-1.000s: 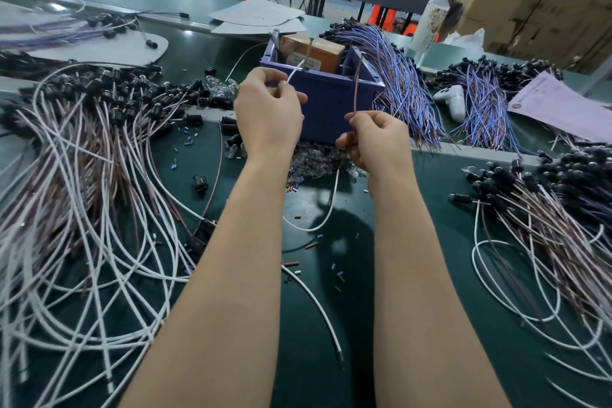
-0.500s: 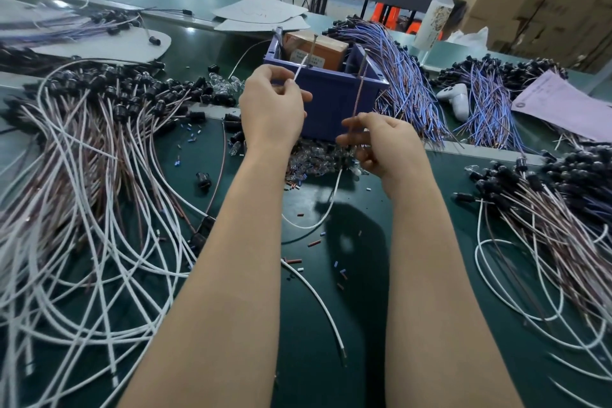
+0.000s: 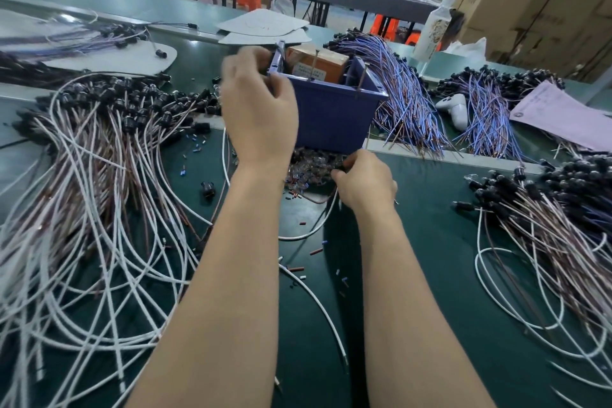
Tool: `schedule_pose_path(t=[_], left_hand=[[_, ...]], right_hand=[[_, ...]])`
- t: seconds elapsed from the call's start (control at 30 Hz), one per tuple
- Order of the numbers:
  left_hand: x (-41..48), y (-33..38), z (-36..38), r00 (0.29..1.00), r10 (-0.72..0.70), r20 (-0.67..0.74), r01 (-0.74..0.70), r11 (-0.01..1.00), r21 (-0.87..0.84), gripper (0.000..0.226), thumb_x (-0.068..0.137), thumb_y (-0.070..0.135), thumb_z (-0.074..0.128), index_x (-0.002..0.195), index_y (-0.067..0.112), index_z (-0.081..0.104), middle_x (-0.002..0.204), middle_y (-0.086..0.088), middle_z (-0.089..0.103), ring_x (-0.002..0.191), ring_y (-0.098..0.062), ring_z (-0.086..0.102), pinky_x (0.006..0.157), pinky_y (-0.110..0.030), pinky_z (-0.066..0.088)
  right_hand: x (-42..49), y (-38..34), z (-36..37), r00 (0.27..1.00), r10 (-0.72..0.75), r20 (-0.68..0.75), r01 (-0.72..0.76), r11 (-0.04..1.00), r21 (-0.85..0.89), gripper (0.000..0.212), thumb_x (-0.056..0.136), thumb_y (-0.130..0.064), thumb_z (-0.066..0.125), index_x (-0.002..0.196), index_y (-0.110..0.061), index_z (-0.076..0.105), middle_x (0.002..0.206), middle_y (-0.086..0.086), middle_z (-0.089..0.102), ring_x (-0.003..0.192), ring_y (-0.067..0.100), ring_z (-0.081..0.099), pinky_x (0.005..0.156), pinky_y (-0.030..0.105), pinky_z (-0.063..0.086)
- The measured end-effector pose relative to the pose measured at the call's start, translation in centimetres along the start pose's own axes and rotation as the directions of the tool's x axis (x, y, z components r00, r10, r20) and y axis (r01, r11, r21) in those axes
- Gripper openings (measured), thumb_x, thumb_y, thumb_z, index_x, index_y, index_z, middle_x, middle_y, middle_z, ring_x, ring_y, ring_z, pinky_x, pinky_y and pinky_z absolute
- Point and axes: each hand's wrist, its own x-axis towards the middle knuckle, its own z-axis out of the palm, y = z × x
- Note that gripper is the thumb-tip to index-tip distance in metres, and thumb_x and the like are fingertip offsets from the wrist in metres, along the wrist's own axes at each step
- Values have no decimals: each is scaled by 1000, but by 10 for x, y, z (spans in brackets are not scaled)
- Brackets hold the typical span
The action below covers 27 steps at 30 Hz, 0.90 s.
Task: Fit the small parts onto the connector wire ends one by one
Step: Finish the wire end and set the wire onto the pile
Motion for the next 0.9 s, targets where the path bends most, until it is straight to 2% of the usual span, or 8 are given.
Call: schedule_pose_path(t=[0.07, 0.2, 0.33, 0.47, 0.53, 0.6, 0.73, 0.9], left_hand=[[-4, 3, 4, 966, -7, 258, 24, 998, -64, 16, 93, 14, 52, 104, 9, 61, 99, -5, 67, 89, -18, 64, 82, -22, 49], [-18, -5, 17, 729, -130, 672, 85, 991, 100, 17, 94, 21, 52, 101, 13, 65, 100, -5, 69, 94, -22, 65, 87, -34, 51], [-21, -8, 20, 682, -155, 715, 65, 986, 152, 23, 96, 27, 50, 107, 13, 65, 96, -1, 65, 91, -19, 58, 77, -26, 42], [-24, -4, 20, 554, -140, 820, 184, 982, 44, 38, 101, 30, 41, 101, 1, 65, 99, -15, 71, 93, -29, 67, 86, -41, 54], [-26, 0, 18, 537, -127, 834, 346, 935, -81, 33, 102, 26, 41, 95, 4, 64, 87, -9, 71, 72, -17, 70, 74, -39, 59], [-23, 2, 14, 571, -115, 813, 339, 935, -106, 31, 101, 26, 45, 93, 5, 66, 76, -3, 69, 53, -6, 60, 53, -25, 53], [-16, -2, 6, 586, -105, 804, 253, 966, -58, 28, 96, 30, 53, 94, 10, 72, 73, 2, 71, 64, -14, 50, 54, -21, 41], [-14, 0, 6, 593, -185, 784, 340, 940, -36, 33, 88, 29, 55, 68, 5, 63, 58, -2, 52, 47, -15, 35, 48, -22, 31]], right_hand=[[-1, -1, -1, 1000, -19, 15, 20, 1000, -16, 29, 93, -24, 54, 121, -15, 51, 123, 8, 59, 117, 29, 51, 94, 37, 36], [0, -2, -2, 997, -23, 72, 24, 999, -21, 31, 90, -16, 56, 120, -17, 58, 120, 8, 62, 114, 29, 54, 96, 35, 41], [4, 2, -10, 999, -31, 34, 19, 951, 309, 25, 85, -17, 59, 109, -13, 61, 103, 6, 63, 102, 25, 58, 85, 31, 46], [7, 0, -25, 994, -79, 81, -30, 507, 861, 25, 87, -1, 52, 110, -8, 58, 79, 5, 60, 56, 10, 56, 56, 24, 48], [7, -1, -31, 987, -128, 93, -33, 409, 912, 20, 87, 3, 52, 101, -8, 60, 67, 5, 57, 48, 9, 52, 51, 21, 48], [6, 0, -34, 978, -181, 107, -28, 394, 919, 13, 89, 2, 56, 94, -8, 62, 69, 6, 58, 51, 8, 54, 52, 18, 49], [4, 6, -35, 954, -248, 165, -81, 316, 945, 15, 94, -6, 55, 82, -5, 64, 64, 5, 60, 58, 11, 50, 50, 14, 44], [-1, -2, -26, 940, -280, 196, -141, 205, 968, 25, 97, -9, 48, 76, -4, 61, 57, 3, 61, 59, 13, 50, 53, 15, 44]])
